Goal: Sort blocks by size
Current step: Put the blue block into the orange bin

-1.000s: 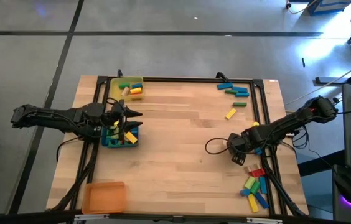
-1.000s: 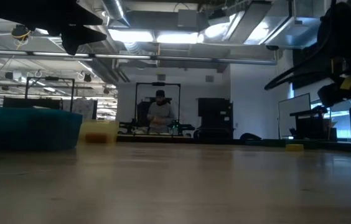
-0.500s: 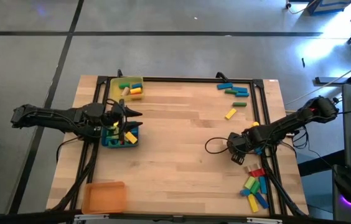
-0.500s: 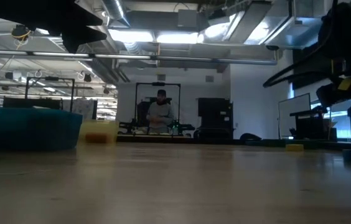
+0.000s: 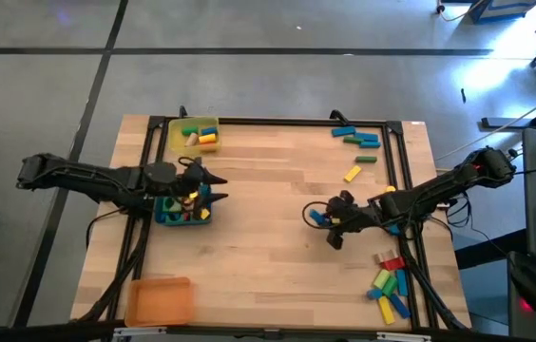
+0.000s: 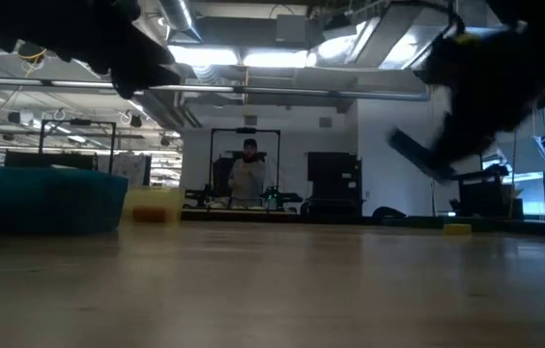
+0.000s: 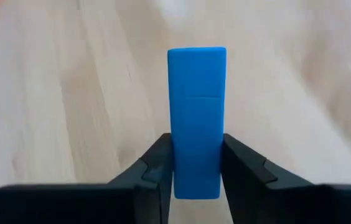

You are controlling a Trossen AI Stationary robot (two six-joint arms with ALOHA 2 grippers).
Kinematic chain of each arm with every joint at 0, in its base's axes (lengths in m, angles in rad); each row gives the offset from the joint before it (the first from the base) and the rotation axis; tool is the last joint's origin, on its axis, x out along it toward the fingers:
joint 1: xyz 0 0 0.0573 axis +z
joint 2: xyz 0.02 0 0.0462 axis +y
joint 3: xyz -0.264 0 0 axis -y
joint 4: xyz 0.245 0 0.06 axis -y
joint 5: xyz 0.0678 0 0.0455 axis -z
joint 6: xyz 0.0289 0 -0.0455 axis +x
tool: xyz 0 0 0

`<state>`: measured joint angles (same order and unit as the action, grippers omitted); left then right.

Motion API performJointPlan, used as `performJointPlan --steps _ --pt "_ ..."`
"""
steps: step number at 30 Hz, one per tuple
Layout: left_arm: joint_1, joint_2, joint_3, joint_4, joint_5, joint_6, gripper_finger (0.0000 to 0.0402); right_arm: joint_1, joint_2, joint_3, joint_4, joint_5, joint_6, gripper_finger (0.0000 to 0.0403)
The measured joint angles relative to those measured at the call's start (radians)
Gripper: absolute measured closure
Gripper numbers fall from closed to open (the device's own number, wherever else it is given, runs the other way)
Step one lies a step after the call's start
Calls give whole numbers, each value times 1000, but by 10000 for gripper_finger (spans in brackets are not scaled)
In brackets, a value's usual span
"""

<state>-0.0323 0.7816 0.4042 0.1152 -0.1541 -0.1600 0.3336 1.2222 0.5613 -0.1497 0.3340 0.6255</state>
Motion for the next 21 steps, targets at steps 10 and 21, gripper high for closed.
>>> performJointPlan --steps 10,21 --pt "-53 206 0 293 17 9 206 0 114 0 509 147 -298 297" --pt "-83 415 0 571 17 -25 206 -17 317 39 912 153 -452 297"
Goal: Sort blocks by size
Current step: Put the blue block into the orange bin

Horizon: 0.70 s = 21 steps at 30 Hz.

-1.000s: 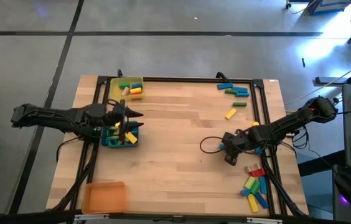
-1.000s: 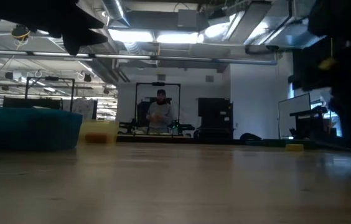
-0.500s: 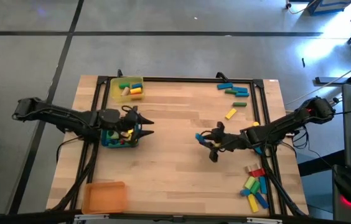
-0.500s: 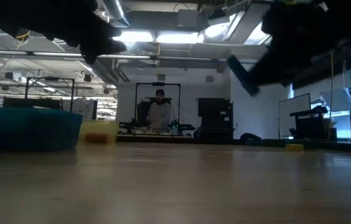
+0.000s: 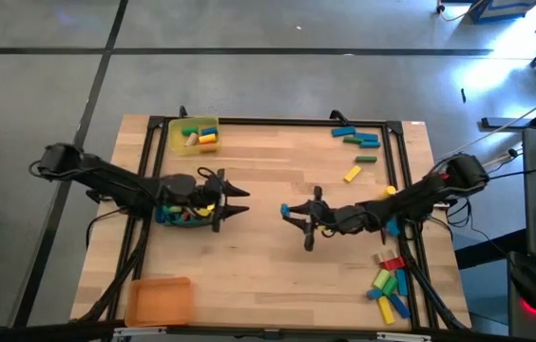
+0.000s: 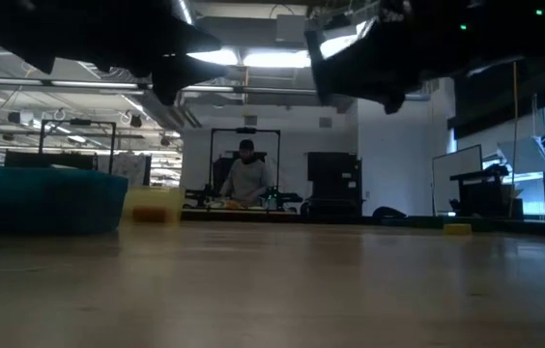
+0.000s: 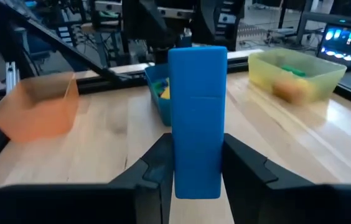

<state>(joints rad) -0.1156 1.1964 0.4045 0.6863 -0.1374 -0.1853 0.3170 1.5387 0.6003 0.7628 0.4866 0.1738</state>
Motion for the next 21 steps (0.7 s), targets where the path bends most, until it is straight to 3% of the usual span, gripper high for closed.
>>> performJointPlan --steps 13,21 --pt "-29 90 1 122 1 -12 203 -25 118 181 -3 -66 -77 297" --pt "-34 126 65 94 4 18 152 -31 213 266 -7 -81 -112 297"
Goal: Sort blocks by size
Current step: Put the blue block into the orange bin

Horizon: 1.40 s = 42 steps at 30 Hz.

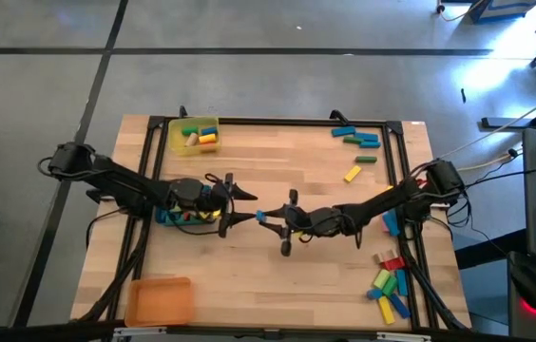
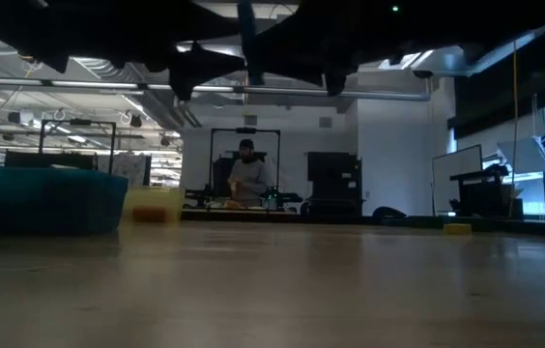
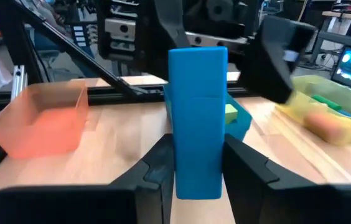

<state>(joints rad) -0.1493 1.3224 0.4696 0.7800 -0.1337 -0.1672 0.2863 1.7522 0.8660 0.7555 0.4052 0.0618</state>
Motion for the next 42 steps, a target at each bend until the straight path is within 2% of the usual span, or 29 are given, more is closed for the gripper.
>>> performJointPlan --steps 7,16,25,29,34,38,42 --pt "-26 44 59 -33 34 62 145 5 2 8 -12 -15 -18 297" --pt "-31 -3 64 -137 55 57 150 -1 2 12 -7 30 -15 297" --pt "-29 -3 64 -121 9 69 150 0 2 26 8 -3 -15 297" --pt "-29 3 64 -73 52 67 151 0 30 50 4 -6 -18 297" --pt "-27 5 65 -67 55 65 152 0 63 85 4 -6 -40 297" --pt "-28 5 65 -71 68 62 176 0 65 95 2 -6 -42 297" --pt "-28 5 65 -63 82 62 226 0 65 95 -5 -6 -42 297"
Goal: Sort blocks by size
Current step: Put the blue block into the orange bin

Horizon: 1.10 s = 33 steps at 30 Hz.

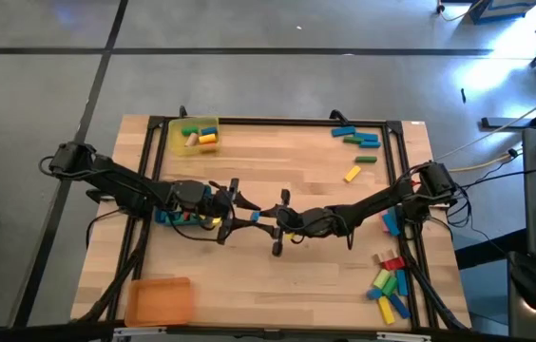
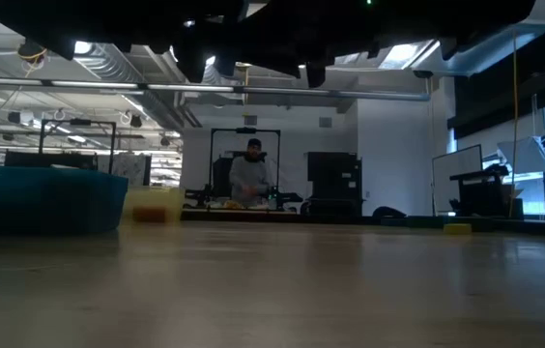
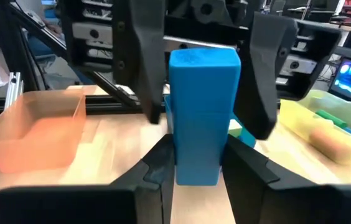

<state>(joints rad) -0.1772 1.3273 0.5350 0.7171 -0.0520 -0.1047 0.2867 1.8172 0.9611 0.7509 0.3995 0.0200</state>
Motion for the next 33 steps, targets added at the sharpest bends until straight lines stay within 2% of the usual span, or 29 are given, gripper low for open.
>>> performJointPlan --steps 3,6,11,14,16,20,24,30,33 --pt "0 0 0 0 2 8 274 0 0 0 2 0 5 294" --pt "0 0 0 -4 3 38 310 1 0 0 8 -3 29 274" --pt "0 -6 0 -36 1 54 310 1 0 4 4 -2 50 212" --pt "0 -40 2 -111 2 59 310 2 -29 4 -55 -49 50 178" --pt "-7 -87 22 -235 2 38 310 2 -74 4 -140 -92 55 160" --pt "-59 -165 111 -586 -1 28 310 2 -147 6 -309 -143 80 140" --pt "-143 -189 192 -872 -1 -14 310 2 -154 6 -376 -191 95 135" --pt "-294 -186 269 -1124 -8 -208 310 2 -146 5 -405 -200 110 135" --pt "-380 -186 291 -1192 -27 -348 310 2 -146 5 -404 -200 130 135"
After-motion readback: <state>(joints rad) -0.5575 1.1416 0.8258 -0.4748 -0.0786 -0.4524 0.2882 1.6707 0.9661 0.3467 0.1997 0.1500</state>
